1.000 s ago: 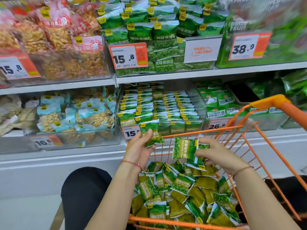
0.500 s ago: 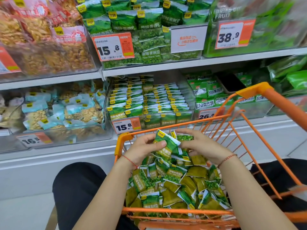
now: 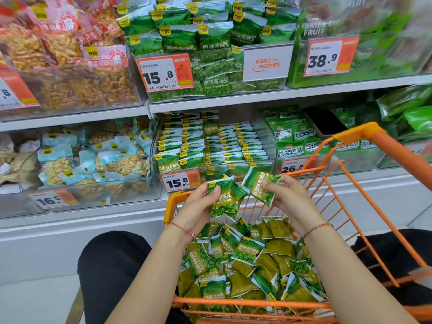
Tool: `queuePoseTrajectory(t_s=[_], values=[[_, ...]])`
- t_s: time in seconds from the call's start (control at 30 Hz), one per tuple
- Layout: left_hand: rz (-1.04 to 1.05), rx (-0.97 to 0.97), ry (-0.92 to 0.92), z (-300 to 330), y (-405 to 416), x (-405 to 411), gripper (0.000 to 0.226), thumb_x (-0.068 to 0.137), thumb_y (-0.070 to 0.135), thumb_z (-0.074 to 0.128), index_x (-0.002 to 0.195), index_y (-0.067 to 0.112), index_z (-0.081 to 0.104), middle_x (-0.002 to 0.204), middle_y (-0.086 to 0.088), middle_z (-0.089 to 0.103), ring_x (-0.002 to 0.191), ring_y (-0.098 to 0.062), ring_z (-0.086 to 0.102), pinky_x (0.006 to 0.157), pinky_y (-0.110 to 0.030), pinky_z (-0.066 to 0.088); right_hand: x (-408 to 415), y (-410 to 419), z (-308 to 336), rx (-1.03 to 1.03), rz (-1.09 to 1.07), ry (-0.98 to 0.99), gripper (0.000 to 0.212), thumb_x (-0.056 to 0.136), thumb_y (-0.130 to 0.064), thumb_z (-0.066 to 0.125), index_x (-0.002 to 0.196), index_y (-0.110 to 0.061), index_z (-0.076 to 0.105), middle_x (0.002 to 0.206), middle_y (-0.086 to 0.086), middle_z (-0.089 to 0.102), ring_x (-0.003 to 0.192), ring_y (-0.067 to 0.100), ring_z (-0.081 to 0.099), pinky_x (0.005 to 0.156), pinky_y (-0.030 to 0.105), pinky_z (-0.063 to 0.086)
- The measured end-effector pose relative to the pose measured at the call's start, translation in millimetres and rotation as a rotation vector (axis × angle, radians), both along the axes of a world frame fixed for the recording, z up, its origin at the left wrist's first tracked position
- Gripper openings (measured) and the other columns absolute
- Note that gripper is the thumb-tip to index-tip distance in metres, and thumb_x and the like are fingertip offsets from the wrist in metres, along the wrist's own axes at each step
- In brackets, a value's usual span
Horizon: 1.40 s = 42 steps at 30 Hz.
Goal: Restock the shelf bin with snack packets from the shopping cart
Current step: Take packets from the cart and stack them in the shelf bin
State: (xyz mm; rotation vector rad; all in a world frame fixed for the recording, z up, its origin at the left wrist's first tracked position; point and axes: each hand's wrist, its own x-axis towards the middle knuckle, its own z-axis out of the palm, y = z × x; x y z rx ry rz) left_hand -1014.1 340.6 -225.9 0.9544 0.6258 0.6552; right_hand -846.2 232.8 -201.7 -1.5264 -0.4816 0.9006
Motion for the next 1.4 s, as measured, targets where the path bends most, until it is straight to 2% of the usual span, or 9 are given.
queuePoseTrajectory(t_s=[0.1,0.2,0.33,0.43,0.6,0.7,0.97,1.07,1.4], values=[[-0.028,0.006,-0.027,4,-3,-1,0.1,0.062,0.035,0.085,0.143,0.004,0.033,0.145,-0.011,0.041,0.134,-0.024,0.037,0.116,-0.045,0.021,-3,0,-1,0.034,0.06,0.105,0.049,0.084,-0.004,0.067,0.127,-0.016,0.047,0.112,0.014,0.061,0.088,0.021,0.062,0.077,0.031,0.055],[-0.028,-0.001,-0.01,6,-4,-4,0.06,0.063,0.028,0.079,0.113,0.008,0.052,0.124,-0.011,0.05,0.118,-0.025,0.045,0.11,-0.051,0.029,-11,3,-2,0.046,0.092,0.107,0.067,0.087,0.0,0.064,0.144,-0.014,0.033,0.137,0.014,0.043,0.099,0.02,0.055,0.079,0.032,0.054],[-0.042,-0.017,-0.035,6,-3,-4,0.065,0.076,0.018,0.068,0.133,0.0,0.041,0.125,-0.021,0.057,0.112,-0.031,0.057,0.08,-0.038,0.057,-26,7,-7,0.058,0.102,-0.02,0.067,0.086,-0.004,0.065,0.144,-0.005,0.032,0.123,0.008,0.046,0.084,0.008,0.056,0.085,0.027,0.049],[0.019,0.0,-0.018,1,1,-4,0.065,0.074,0.018,0.066,0.133,-0.001,0.044,0.131,-0.021,0.054,0.127,-0.036,0.047,0.102,-0.045,0.044,-28,8,-9,0.069,0.145,-0.012,0.063,0.087,-0.009,0.065,0.143,-0.006,0.034,0.121,0.007,0.046,0.099,0.017,0.057,0.083,0.028,0.051],[0.034,0.145,0.088,-4,4,-5,0.051,0.073,0.025,0.068,0.117,0.0,0.059,0.114,-0.018,0.063,0.106,-0.03,0.058,0.093,-0.038,0.044,-34,8,-6,0.05,0.236,-0.1,0.005,0.094,-0.009,0.055,0.093,-0.014,0.052,0.091,-0.001,0.055,0.086,0.009,0.055,0.075,0.027,0.056],[0.034,0.164,0.086,-4,3,-6,0.055,0.073,0.027,0.071,0.118,-0.003,0.058,0.111,-0.019,0.062,0.103,-0.028,0.057,0.09,-0.039,0.043,-36,7,-10,0.083,0.25,-0.148,0.018,0.096,-0.02,0.053,0.079,-0.019,0.047,0.081,-0.008,0.055,0.08,0.001,0.055,0.077,0.03,0.058],[-0.008,0.235,0.124,-4,1,-5,0.056,0.071,0.029,0.079,0.116,0.002,0.059,0.101,-0.009,0.072,0.094,-0.022,0.066,0.087,-0.033,0.052,-34,10,-20,0.14,0.228,-0.275,0.012,0.094,-0.028,0.056,0.097,-0.02,0.047,0.084,-0.006,0.054,0.091,0.014,0.057,0.057,0.015,0.049],[0.02,0.298,0.121,-1,0,-5,0.029,0.08,0.018,0.066,0.106,0.007,0.06,0.08,0.003,0.073,0.078,-0.01,0.068,0.08,-0.028,0.051,-35,10,-19,0.103,0.186,-0.311,0.046,0.095,-0.028,0.053,0.135,-0.007,0.042,0.102,0.0,0.057,0.095,0.01,0.056,0.059,0.019,0.054],[0.006,0.598,0.259,-1,-8,-2,0.035,0.087,0.028,0.057,0.122,0.031,0.052,0.133,0.005,0.053,0.129,-0.008,0.044,0.107,-0.029,0.036,-35,8,-20,0.007,0.287,-0.503,0.038,0.096,-0.035,0.049,0.126,-0.011,0.046,0.111,0.009,0.057,0.103,0.025,0.059,0.072,0.036,0.058]])
